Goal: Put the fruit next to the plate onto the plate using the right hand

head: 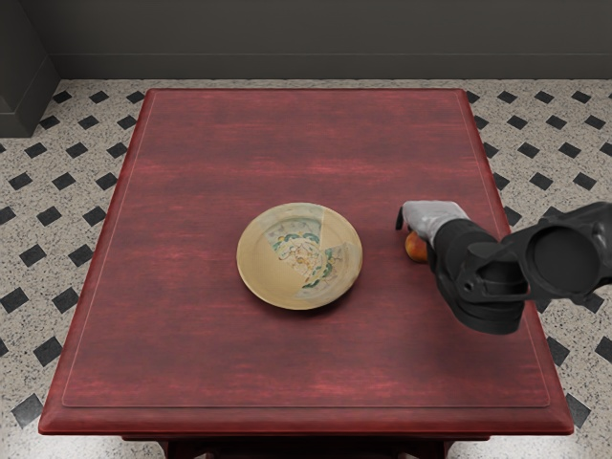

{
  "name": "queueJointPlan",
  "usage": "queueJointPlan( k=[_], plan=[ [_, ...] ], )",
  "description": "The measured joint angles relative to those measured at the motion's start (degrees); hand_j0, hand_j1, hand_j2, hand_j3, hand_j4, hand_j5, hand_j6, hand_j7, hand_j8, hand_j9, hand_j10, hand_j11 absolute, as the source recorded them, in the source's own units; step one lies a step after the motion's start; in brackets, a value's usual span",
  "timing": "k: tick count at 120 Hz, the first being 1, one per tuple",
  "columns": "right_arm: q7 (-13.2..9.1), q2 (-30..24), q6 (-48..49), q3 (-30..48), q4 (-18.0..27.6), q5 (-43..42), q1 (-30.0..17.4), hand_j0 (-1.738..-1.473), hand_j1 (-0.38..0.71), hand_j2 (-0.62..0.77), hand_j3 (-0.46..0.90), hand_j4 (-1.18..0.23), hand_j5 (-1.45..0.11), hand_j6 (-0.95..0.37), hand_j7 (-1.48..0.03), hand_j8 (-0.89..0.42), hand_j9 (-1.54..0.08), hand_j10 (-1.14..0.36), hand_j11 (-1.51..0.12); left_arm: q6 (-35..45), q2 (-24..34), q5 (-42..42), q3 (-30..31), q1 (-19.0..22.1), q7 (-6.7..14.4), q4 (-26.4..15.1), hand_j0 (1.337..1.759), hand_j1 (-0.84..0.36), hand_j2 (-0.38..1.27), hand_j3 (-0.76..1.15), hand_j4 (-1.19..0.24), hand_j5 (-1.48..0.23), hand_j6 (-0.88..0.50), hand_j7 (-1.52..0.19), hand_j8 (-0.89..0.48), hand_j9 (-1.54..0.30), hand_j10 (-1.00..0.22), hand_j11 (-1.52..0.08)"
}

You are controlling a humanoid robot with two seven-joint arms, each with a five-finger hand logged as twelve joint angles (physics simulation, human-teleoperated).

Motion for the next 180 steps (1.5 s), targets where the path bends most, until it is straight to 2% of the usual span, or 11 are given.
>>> queueJointPlan(
  k=[33, 63, 84, 97, 118, 135, 139, 146, 151, 161, 180],
  plan=[
    [0.0, 0.8, 0.0, 0.2, -0.6, 0.1, 0.0, -1.658, 0.11, -0.08, 0.00, -0.38, -0.50, -0.38, -0.50, -0.38, -0.50, -0.38, -0.50, 0.0, 0.0, 0.0, 0.0, -0.1, 0.0, 0.0, 1.658, 0.35, 0.00, 0.00, 0.00, 0.00, 0.00, 0.00, 0.00, 0.00, 0.00, 0.00],
    [0.0, 0.7, 0.0, 0.7, -0.7, 0.1, 0.0, -1.658, 0.20, -0.09, 0.00, -0.46, -0.60, -0.46, -0.60, -0.46, -0.60, -0.46, -0.60, 0.0, 0.0, 0.0, 0.0, 0.0, 0.0, 0.0, 1.658, 0.35, 0.00, 0.00, 0.00, 0.00, 0.00, 0.00, 0.00, 0.00, 0.00, 0.00],
    [-0.1, 0.8, -0.1, 0.9, -0.7, 0.0, -0.3, -1.657, 0.22, -0.08, 0.00, -0.51, -0.62, -0.50, -0.63, -0.46, -0.64, -0.49, -0.64, 0.0, 0.0, 0.0, 0.0, 0.0, 0.0, 0.0, 1.658, 0.35, 0.00, 0.00, 0.00, 0.00, 0.00, 0.00, 0.00, 0.00, 0.00, 0.00],
    [-0.2, 0.8, -0.1, 1.0, -0.7, 0.0, -0.5, -1.654, 0.23, -0.10, 0.00, -0.53, -0.65, -0.52, -0.66, -0.40, -0.67, -0.51, -0.67, 0.0, 0.0, 0.0, 0.0, 0.0, 0.0, 0.0, 1.658, 0.35, 0.00, 0.00, 0.00, 0.00, 0.00, 0.00, 0.00, 0.00, 0.00, 0.00],
    [-0.1, 0.9, -0.2, 1.0, -0.9, -0.2, -0.8, -1.651, 0.24, -0.08, 0.00, -0.57, -0.67, -0.50, -0.70, -0.39, -0.71, -0.52, -0.71, 0.0, 0.0, 0.0, 0.0, 0.0, 0.0, 0.0, 1.658, 0.35, 0.00, 0.00, 0.00, 0.00, 0.00, 0.00, 0.00, 0.00, 0.00, 0.00],
    [-0.3, 1.0, -0.5, 1.1, -1.4, -1.0, -1.6, -1.642, 0.22, -0.12, 0.00, -0.65, -0.60, -0.52, -0.72, -0.42, -0.70, -0.55, -0.70, 0.0, 0.0, 0.0, 0.0, 0.0, 0.0, 0.0, 1.658, 0.35, 0.00, 0.00, 0.00, 0.00, 0.00, 0.00, 0.00, 0.00, 0.00, 0.00],
    [-0.3, 1.0, -0.4, 1.1, -1.4, -1.0, -1.8, -1.642, 0.23, -0.13, 0.00, -0.65, -0.61, -0.51, -0.72, -0.38, -0.69, -0.53, -0.71, 0.0, 0.0, 0.0, 0.0, 0.0, 0.0, 0.0, 1.658, 0.35, 0.00, 0.00, 0.00, 0.00, 0.00, 0.00, 0.00, 0.00, 0.00, 0.00],
    [-0.2, 1.1, -0.5, 1.1, -1.5, -1.2, -2.1, -1.641, 0.24, -0.09, 0.00, -0.67, -0.59, -0.50, -0.72, -0.41, -0.65, -0.53, -0.71, 0.0, 0.0, 0.0, 0.0, 0.0, 0.0, 0.0, 1.658, 0.35, 0.00, 0.00, 0.00, 0.00, 0.00, 0.00, 0.00, 0.00, 0.00, 0.00],
    [-0.2, 1.2, -0.4, 1.1, -1.5, -1.1, -2.4, -1.642, 0.25, -0.12, 0.00, -0.67, -0.59, -0.49, -0.73, -0.40, -0.65, -0.51, -0.71, 0.0, 0.0, 0.0, 0.0, 0.0, 0.0, 0.0, 1.658, 0.35, 0.00, 0.00, 0.00, 0.00, 0.00, 0.00, 0.00, 0.00, 0.00, 0.00],
    [-0.4, 1.2, -0.5, 1.4, -1.6, -0.7, -2.7, -1.635, 0.26, -0.13, 0.00, -0.68, -0.59, -0.40, -0.86, -0.39, -0.65, -0.48, -0.71, 0.0, 0.0, 0.0, 0.0, 0.0, 0.0, 0.0, 1.658, 0.35, 0.00, 0.00, 0.00, 0.00, 0.00, 0.00, 0.00, 0.00, 0.00, 0.00],
    [-0.5, 1.2, -0.8, 2.0, -1.6, -0.2, -2.9, -1.632, 0.28, -0.09, 0.00, -0.70, -0.60, -0.40, -0.85, -0.38, -0.69, -0.47, -0.74, 0.0, 0.0, 0.0, 0.0, 0.0, 0.0, 0.0, 1.658, 0.35, 0.00, 0.00, 0.00, 0.00, 0.00, 0.00, 0.00, 0.00, 0.00, 0.00]
  ],
)
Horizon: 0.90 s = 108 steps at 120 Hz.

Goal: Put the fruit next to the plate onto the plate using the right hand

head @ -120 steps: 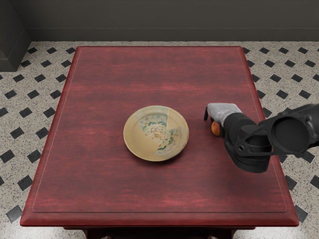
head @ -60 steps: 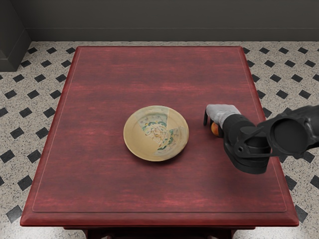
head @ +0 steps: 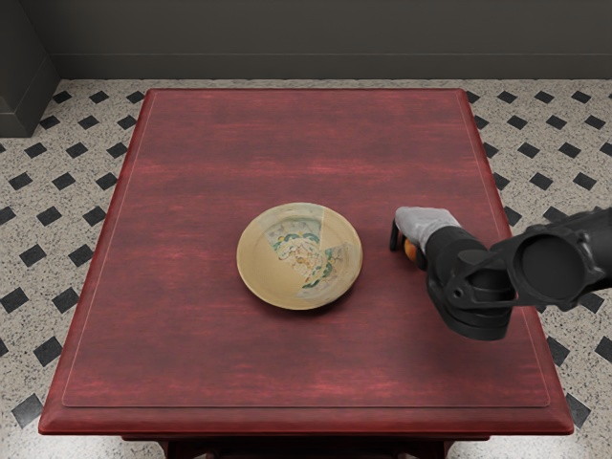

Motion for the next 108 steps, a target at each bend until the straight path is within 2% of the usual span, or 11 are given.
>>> queueJointPlan(
  k=[11, 48, 79, 108],
  plan=[
    [0.2, -0.3, 0.4, 0.7, 0.0, 0.2, 0.0, -1.633, 0.29, -0.06, 0.00, -0.66, -0.66, -0.41, -0.86, -0.35, -0.74, -0.47, -0.76, 0.0, 0.0, 0.0, 0.0, 0.0, 0.0, 0.0, 1.658, 0.35, 0.00, 0.00, 0.00, 0.00, 0.00, 0.00, 0.00, 0.00, 0.00, 0.00],
    [0.5, -2.2, 0.7, 3.6, -0.5, 0.5, 0.3, -1.650, 0.26, 0.12, 0.00, -0.62, -0.77, -0.55, -0.81, -0.44, -0.80, -0.55, -0.80, 0.0, 0.0, 0.0, 0.0, 0.0, 0.0, 0.0, 1.658, 0.35, 0.00, 0.00, 0.00, 0.00, 0.00, 0.00, 0.00, 0.00, 0.00, 0.00],
    [0.5, -3.6, 0.7, 7.5, -0.7, 0.6, 1.5, -1.653, 0.24, 0.12, 0.00, -0.63, -0.83, -0.56, -0.83, -0.43, -0.83, -0.55, -0.83, 0.0, 0.0, 0.0, 0.0, 0.0, 0.0, 0.0, 1.658, 0.35, 0.00, 0.00, 0.00, 0.00, 0.00, 0.00, 0.00, 0.00, 0.00, 0.00],
    [0.5, -1.7, 0.7, 12.2, -1.6, 0.7, 3.9, -1.654, 0.25, 0.13, 0.00, -0.63, -0.85, -0.55, -0.84, -0.42, -0.84, -0.54, -0.84, 0.0, 0.0, 0.0, 0.0, 0.0, 0.0, 0.0, 1.658, 0.35, 0.00, 0.00, 0.00, 0.00, 0.00, 0.00, 0.00, 0.00, 0.00, 0.00]
  ],
)
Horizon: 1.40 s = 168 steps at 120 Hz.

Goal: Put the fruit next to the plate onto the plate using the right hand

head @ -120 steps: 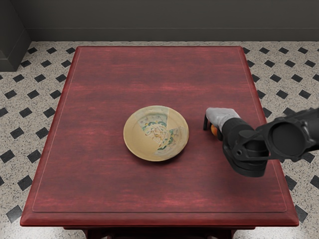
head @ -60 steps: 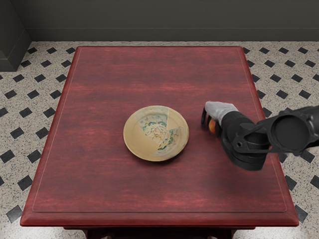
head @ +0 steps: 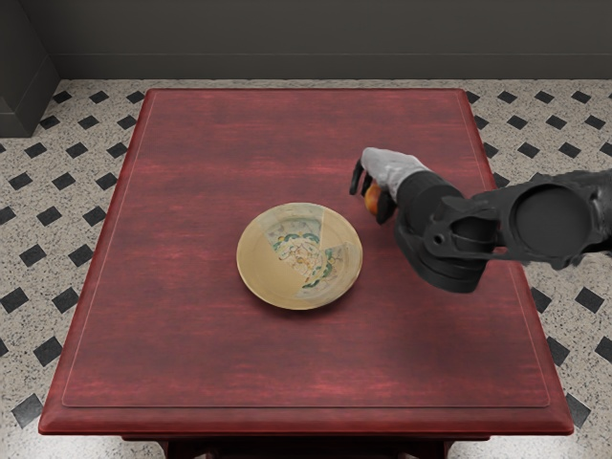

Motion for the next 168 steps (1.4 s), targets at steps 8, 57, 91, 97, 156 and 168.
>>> queueJointPlan(
  k=[8, 57, 91, 97, 156, 168],
  plan=[
    [0.0, 1.2, 0.0, 1.1, 0.0, 0.0, 0.4, -1.655, 0.25, 0.13, 0.00, -0.63, -0.85, -0.55, -0.84, -0.42, -0.84, -0.54, -0.84, 0.0, 0.0, 0.0, 0.0, 0.0, 0.0, 0.0, 1.658, 0.35, 0.00, 0.00, 0.00, 0.00, 0.00, 0.00, 0.00, 0.00, 0.00, 0.00],
    [0.0, 8.4, 0.0, 5.1, -0.3, 0.2, 0.9, -1.657, 0.26, 0.19, 0.00, -0.63, -0.87, -0.56, -0.84, -0.43, -0.86, -0.54, -0.85, 0.0, 0.0, 0.0, 0.0, 0.0, 0.0, 0.0, 1.658, 0.35, 0.00, 0.00, 0.00, 0.00, 0.00, 0.00, 0.00, 0.00, 0.00, 0.00],
    [0.0, 12.1, 0.0, 4.8, -2.5, 0.0, -2.9, -1.655, 0.25, 0.16, 0.00, -0.63, -0.86, -0.57, -0.84, -0.43, -0.86, -0.54, -0.85, 0.0, 0.0, 0.0, 0.0, 0.0, 0.0, 0.0, 1.658, 0.35, 0.00, 0.00, 0.00, 0.00, 0.00, 0.00, 0.00, 0.00, 0.00, 0.00],
    [0.0, 12.4, 0.0, 4.7, -2.7, -0.1, -3.8, -1.655, 0.25, 0.16, 0.00, -0.63, -0.86, -0.57, -0.84, -0.43, -0.86, -0.54, -0.85, 0.0, 0.0, 0.0, 0.0, 0.0, 0.0, 0.0, 1.658, 0.35, 0.00, 0.00, 0.00, 0.00, 0.00, 0.00, 0.00, 0.00, 0.00, 0.00],
    [0.0, 9.5, 0.0, 12.2, -3.0, -0.2, -5.9, -1.657, -0.18, 0.03, 0.00, -0.17, -0.23, -0.16, -0.22, -0.13, -0.23, -0.15, -0.22, 0.0, 0.0, 0.0, 0.0, 0.0, 0.0, 0.0, 1.658, 0.35, 0.00, 0.00, 0.00, 0.00, 0.00, 0.00, 0.00, 0.00, 0.00, 0.00],
    [0.0, 2.1, 1.4, 23.2, -2.3, -0.3, -10.8, -1.658, -0.23, 0.02, 0.00, -0.11, -0.15, -0.11, -0.15, -0.09, -0.15, -0.10, -0.15, 0.0, 0.0, 0.0, 0.0, 0.0, 0.0, 0.0, 1.658, 0.35, 0.00, 0.00, 0.00, 0.00, 0.00, 0.00, 0.00, 0.00, 0.00, 0.00]
  ],
)
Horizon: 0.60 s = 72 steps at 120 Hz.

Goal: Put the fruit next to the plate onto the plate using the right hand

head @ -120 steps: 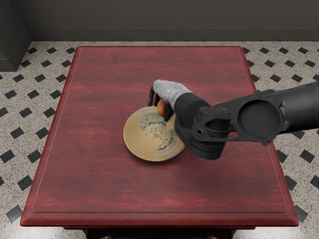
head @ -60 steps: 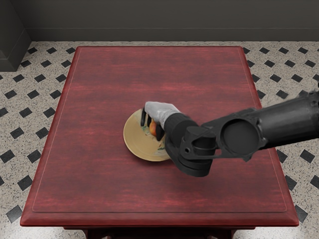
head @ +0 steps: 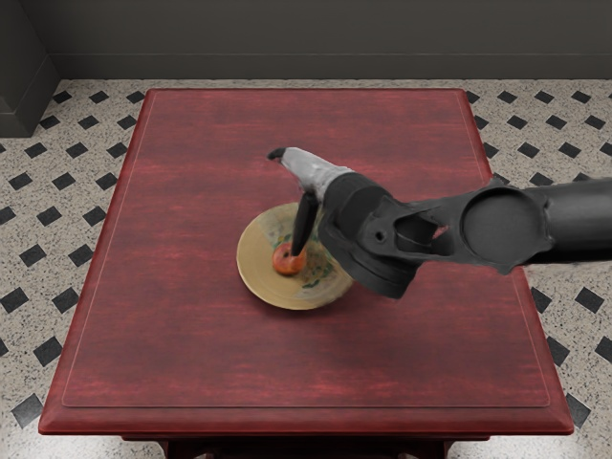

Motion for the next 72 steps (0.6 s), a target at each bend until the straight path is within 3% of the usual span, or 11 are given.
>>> queueJointPlan(
  k=[13, 28, 48, 72],
  plan=[
    [0.0, -7.8, 9.4, 11.6, 0.3, -0.1, -5.4, -1.658, -0.27, 0.01, 0.00, -0.08, -0.11, -0.08, -0.10, -0.06, -0.11, -0.07, -0.11, 0.0, 0.0, 0.0, 0.0, 0.0, 0.0, 0.0, 1.658, 0.35, 0.00, 0.00, 0.00, 0.00, 0.00, 0.00, 0.00, 0.00, 0.00, 0.00],
    [0.0, -16.0, 31.4, 29.9, 0.1, 0.0, -15.7, -1.658, -0.29, 0.00, 0.00, -0.06, -0.08, -0.06, -0.07, -0.05, -0.08, -0.05, -0.07, 0.0, 0.0, 0.0, 0.0, 0.0, 0.0, 0.0, 1.658, 0.35, 0.00, 0.00, 0.00, 0.00, 0.00, 0.00, 0.00, 0.00, 0.00, 0.00],
    [0.0, -22.5, 57.1, 49.7, -0.9, 2.3, -27.4, -1.658, -0.30, 0.00, 0.00, -0.04, -0.05, -0.04, -0.05, -0.04, -0.05, -0.04, -0.05, 0.0, 0.0, 0.0, 0.0, 0.0, 0.0, 0.0, 1.658, 0.35, 0.00, 0.00, 0.00, 0.00, 0.00, 0.00, 0.00, 0.00, 0.00, 0.00],
    [0.0, -28.2, 67.0, 62.1, -8.5, 9.6, -34.6, -1.658, -0.31, 0.00, 0.00, -0.03, -0.04, -0.03, -0.04, -0.03, -0.04, -0.03, -0.04, 0.0, 0.0, -0.1, 0.0, -0.4, 0.0, 0.0, 1.658, 0.35, 0.00, 0.00, 0.00, 0.00, 0.00, 0.00, 0.00, 0.00, 0.00, 0.00]
  ],
)
